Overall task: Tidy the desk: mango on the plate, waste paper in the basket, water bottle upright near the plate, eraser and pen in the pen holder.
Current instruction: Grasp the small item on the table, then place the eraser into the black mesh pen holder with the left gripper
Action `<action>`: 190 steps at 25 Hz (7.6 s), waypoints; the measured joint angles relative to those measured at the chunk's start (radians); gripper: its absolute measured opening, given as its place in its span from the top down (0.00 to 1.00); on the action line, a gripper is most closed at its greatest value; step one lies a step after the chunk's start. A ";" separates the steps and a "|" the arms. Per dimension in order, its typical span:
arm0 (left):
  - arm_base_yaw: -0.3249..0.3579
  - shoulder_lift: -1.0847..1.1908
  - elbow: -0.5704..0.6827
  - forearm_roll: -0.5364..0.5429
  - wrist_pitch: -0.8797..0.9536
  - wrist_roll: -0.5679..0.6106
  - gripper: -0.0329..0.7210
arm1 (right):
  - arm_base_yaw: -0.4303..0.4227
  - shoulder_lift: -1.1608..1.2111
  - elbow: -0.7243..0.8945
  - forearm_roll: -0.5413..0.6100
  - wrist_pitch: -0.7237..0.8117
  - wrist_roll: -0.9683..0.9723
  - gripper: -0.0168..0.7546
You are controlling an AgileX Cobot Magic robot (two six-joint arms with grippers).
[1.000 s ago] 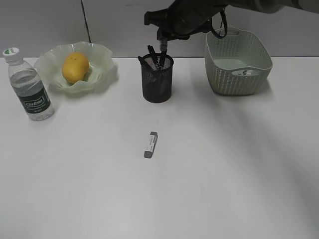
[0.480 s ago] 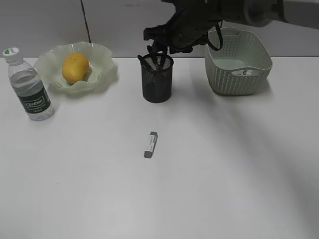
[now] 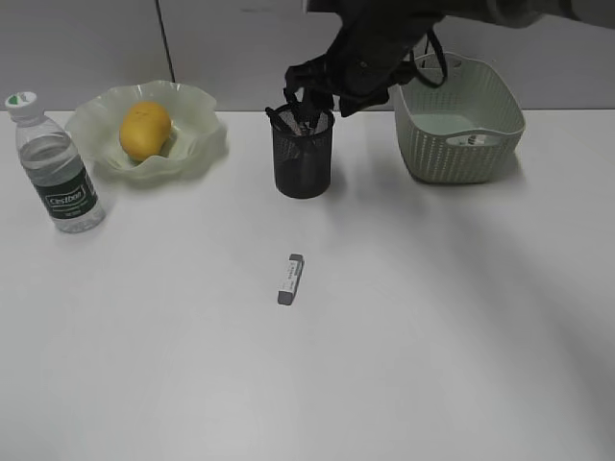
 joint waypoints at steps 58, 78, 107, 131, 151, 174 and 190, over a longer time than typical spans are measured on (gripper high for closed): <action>0.000 0.000 0.000 0.000 0.000 0.000 0.45 | -0.275 -1.993 1.379 -0.140 0.258 0.033 0.37; 0.000 0.324 -0.082 -0.002 -0.241 0.000 0.44 | -0.275 -2.021 1.407 -0.157 0.280 0.029 0.37; -0.493 1.696 -0.930 0.010 -0.172 -0.198 0.43 | -0.275 -2.022 1.409 -0.158 0.255 0.028 0.38; -0.548 2.157 -1.358 0.156 0.044 -0.442 0.41 | -0.275 -2.022 1.411 -0.159 0.255 0.028 0.38; -0.559 2.159 -1.529 0.202 0.142 -0.442 0.75 | -0.275 -2.022 1.411 -0.159 0.255 0.028 0.38; -0.513 2.235 -1.936 0.473 -0.125 -0.442 0.75 | -0.275 -2.022 1.411 -0.159 0.254 0.028 0.38; -0.502 2.276 -1.935 0.474 -0.069 -0.442 0.40 | -0.275 -2.022 1.411 -0.159 0.254 0.028 0.38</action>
